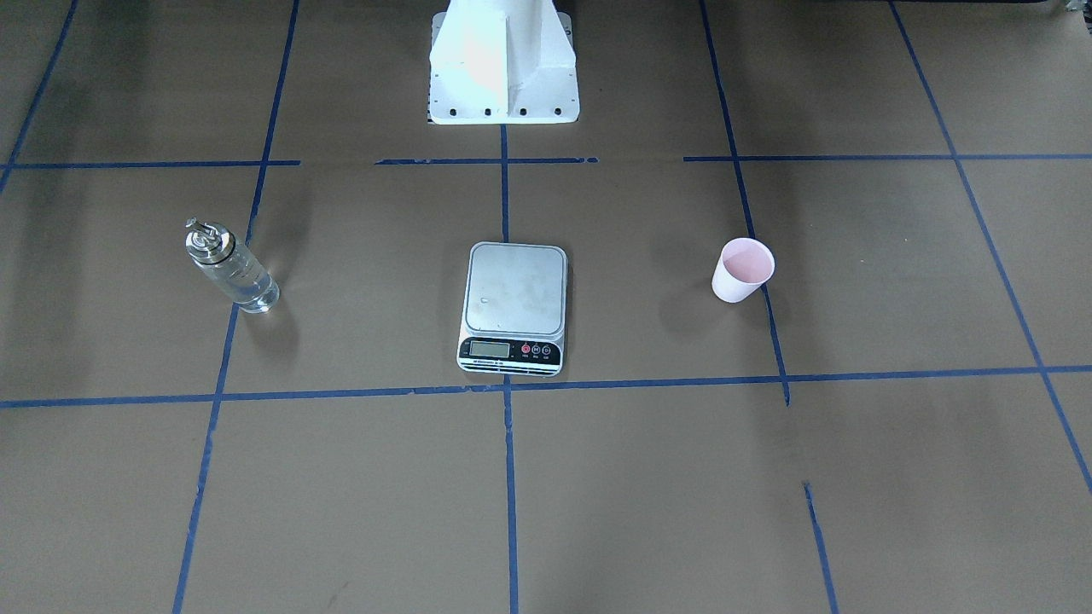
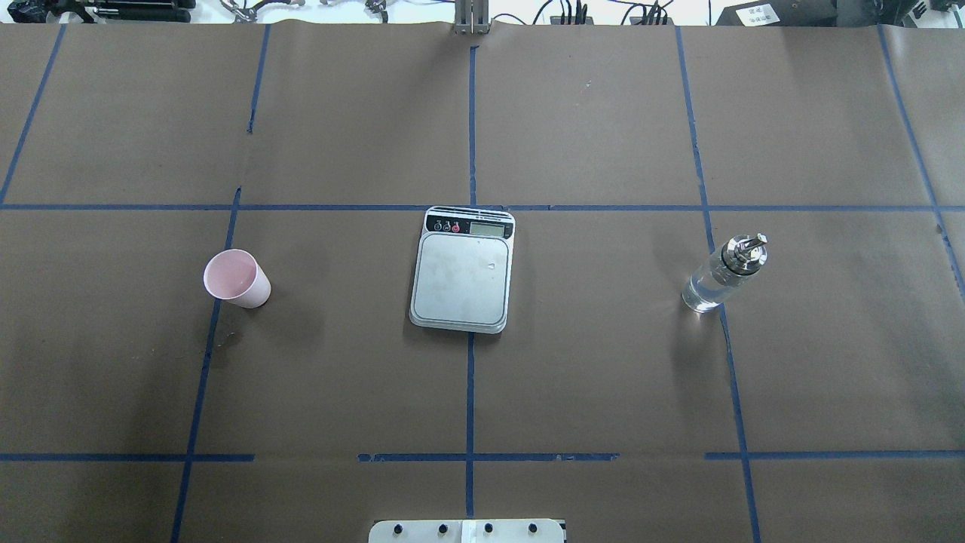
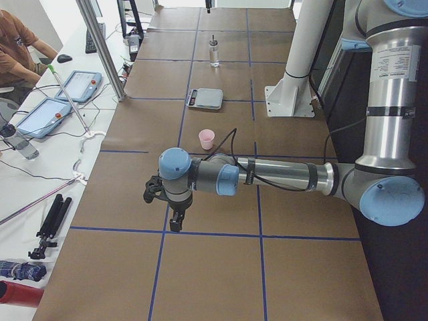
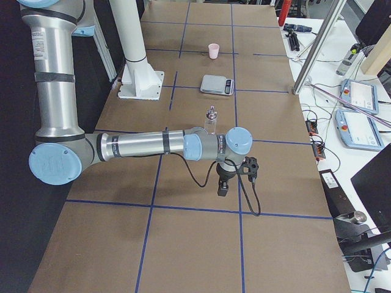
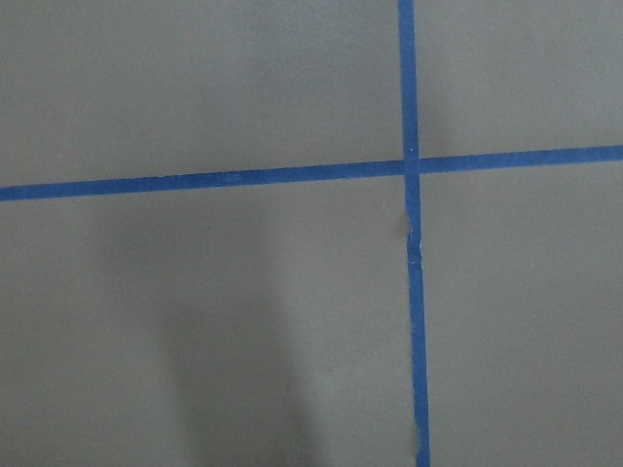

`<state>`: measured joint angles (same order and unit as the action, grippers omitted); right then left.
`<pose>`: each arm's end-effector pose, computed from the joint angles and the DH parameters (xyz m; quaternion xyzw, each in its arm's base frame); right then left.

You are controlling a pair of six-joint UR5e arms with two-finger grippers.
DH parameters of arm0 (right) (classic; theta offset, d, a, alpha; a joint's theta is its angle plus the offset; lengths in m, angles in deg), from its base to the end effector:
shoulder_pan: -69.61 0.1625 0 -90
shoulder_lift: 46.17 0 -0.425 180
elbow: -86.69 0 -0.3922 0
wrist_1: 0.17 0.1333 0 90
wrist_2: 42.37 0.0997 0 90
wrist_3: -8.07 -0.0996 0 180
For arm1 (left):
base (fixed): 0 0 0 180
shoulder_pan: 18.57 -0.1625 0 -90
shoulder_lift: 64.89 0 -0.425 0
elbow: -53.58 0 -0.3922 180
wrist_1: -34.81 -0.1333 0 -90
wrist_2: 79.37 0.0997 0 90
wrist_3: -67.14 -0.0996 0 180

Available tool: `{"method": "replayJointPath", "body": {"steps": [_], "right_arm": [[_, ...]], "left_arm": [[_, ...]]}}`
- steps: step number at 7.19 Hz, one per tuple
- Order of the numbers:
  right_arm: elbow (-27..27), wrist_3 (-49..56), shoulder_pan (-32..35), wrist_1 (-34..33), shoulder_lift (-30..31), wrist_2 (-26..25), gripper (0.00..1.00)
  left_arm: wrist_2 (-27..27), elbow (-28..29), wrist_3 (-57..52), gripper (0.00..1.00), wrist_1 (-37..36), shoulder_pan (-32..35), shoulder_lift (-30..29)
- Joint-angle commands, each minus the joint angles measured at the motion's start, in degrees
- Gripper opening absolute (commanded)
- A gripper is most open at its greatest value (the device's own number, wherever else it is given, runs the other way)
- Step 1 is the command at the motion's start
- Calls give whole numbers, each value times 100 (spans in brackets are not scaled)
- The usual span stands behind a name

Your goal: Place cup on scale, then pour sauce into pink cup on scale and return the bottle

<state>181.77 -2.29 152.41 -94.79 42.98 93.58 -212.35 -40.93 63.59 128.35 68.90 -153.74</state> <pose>-0.0011 -0.5015 0.6139 -0.0492 -0.3873 0.0209 0.9204 -0.0437 -0.4931 0.6248 0.0592 0.3652 0.0713 0.9263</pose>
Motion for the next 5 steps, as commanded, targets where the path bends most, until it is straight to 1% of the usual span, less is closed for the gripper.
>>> {"method": "replayJointPath", "body": {"steps": [1, 2, 3, 5], "right_arm": [[19, -45, 0, 4, 59, -6, 100], [37, -80, 0, 4, 41, 11, 100], [46, -80, 0, 4, 50, 11, 100], [116, -72, 0, 13, 59, 29, 100]], "left_arm": [[-192, -137, 12, 100, 67, -2, 26], [-281, -260, 56, 100, -2, -11, -53], [-273, -392, 65, 100, -3, -11, -1], [-325, -385, 83, 100, 6, -19, -114]]}}
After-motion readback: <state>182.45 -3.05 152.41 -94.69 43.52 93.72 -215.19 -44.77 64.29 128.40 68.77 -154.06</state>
